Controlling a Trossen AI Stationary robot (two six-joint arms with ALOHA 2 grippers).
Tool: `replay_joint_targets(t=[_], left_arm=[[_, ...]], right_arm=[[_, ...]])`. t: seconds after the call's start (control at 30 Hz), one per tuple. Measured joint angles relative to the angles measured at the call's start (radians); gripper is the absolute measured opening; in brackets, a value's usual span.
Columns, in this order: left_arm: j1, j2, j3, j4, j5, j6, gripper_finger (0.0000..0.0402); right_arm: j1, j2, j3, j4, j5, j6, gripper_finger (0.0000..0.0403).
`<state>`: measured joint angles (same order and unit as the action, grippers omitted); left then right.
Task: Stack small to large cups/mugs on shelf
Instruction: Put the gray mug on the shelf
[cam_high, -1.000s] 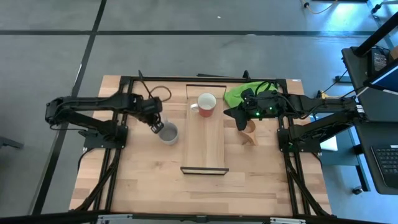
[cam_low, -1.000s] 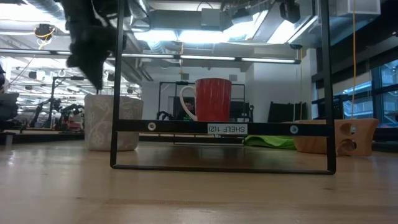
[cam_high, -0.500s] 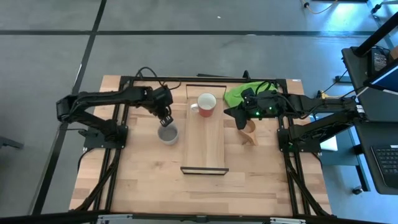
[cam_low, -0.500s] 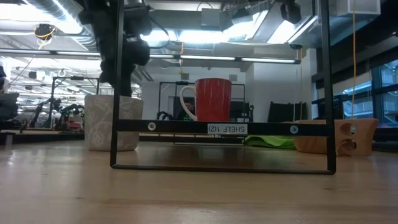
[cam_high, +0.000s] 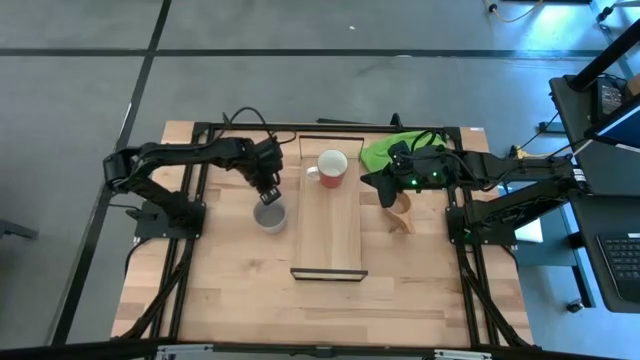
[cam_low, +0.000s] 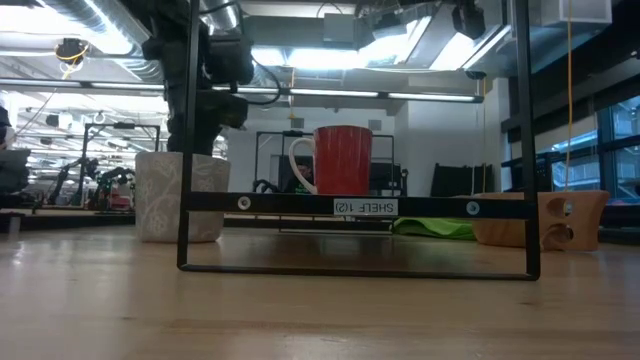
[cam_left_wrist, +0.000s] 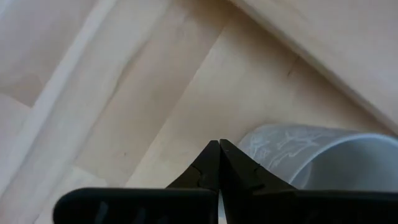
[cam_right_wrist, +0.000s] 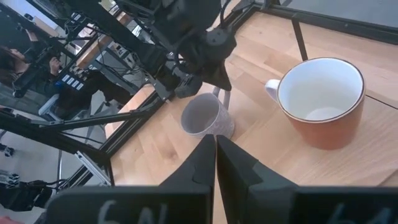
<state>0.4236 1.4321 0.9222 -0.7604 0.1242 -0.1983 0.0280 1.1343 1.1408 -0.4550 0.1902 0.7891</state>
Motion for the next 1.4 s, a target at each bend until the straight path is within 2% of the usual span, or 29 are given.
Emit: replay_joint_targets(t=[0.33,0.47,0.67,1.27,1.4], left_arm=[[-0.033,-0.014,0.000,-0.258,0.026,0.021,0.0000],[-0.064,-0.044,0.000,-0.256,0.018,-0.008,0.0000],[-0.079,-0.076,0.000,-0.265,0.061,-0.052,0.0000],[-0.116,-0.073,0.000,-0.258,0.088,-0.088,0.0000],[-0.116,-0.073,0.000,-0.287,0.126,-0.089,0.0000]], right_arm=[[0.000,0.000,0.000,-0.004,0.001,-0.004,0.0016],[0.000,0.000,0.000,-0.005,0.001,-0.007,0.0016],[0.000,0.000,0.000,-0.019,0.001,-0.009,0.0016],[0.000,0.000,0.000,-0.029,0.001,-0.010,0.0016],[0.000,0.000,0.000,-0.030,0.001,-0.011,0.0016]])
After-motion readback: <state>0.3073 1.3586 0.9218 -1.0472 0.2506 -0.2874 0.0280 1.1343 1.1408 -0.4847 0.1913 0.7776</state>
